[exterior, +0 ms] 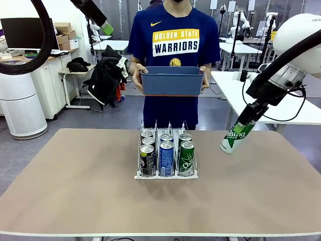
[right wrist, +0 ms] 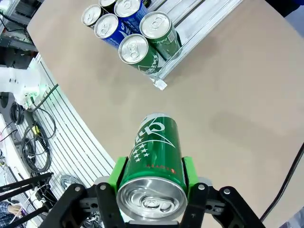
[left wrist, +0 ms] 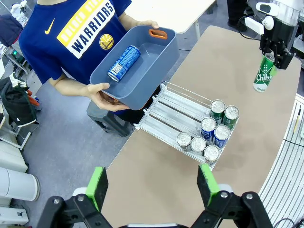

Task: Fill the beverage cans into the dispenser.
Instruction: Place the picked Sprite in the line of the Automatic Can Dispenser with the same cans.

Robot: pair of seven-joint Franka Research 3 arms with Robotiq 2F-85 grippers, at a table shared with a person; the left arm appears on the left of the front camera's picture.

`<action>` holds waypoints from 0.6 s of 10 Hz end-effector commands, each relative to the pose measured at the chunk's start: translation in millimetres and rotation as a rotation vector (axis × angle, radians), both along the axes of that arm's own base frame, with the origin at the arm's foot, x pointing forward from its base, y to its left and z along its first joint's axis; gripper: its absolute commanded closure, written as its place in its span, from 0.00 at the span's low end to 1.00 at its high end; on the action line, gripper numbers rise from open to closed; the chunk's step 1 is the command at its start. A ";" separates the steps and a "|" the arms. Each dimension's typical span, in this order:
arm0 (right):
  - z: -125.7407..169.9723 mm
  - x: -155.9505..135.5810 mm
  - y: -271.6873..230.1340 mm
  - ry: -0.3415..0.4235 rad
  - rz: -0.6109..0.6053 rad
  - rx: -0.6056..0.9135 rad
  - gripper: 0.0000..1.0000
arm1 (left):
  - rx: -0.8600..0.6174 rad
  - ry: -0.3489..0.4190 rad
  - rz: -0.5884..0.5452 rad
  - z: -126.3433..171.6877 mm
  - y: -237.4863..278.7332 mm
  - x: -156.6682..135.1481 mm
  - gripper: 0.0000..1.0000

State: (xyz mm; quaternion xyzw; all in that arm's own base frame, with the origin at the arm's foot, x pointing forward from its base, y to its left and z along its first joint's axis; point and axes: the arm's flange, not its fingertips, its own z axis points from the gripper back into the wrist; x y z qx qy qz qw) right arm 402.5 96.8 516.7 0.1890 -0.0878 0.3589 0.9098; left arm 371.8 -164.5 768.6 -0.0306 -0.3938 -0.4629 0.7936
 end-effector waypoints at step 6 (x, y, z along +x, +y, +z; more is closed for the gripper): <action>-28.1 -62.5 89.1 -0.095 -0.068 -0.181 0.42 | 0.001 0.003 0.004 -1.5 1.4 0.2 0.00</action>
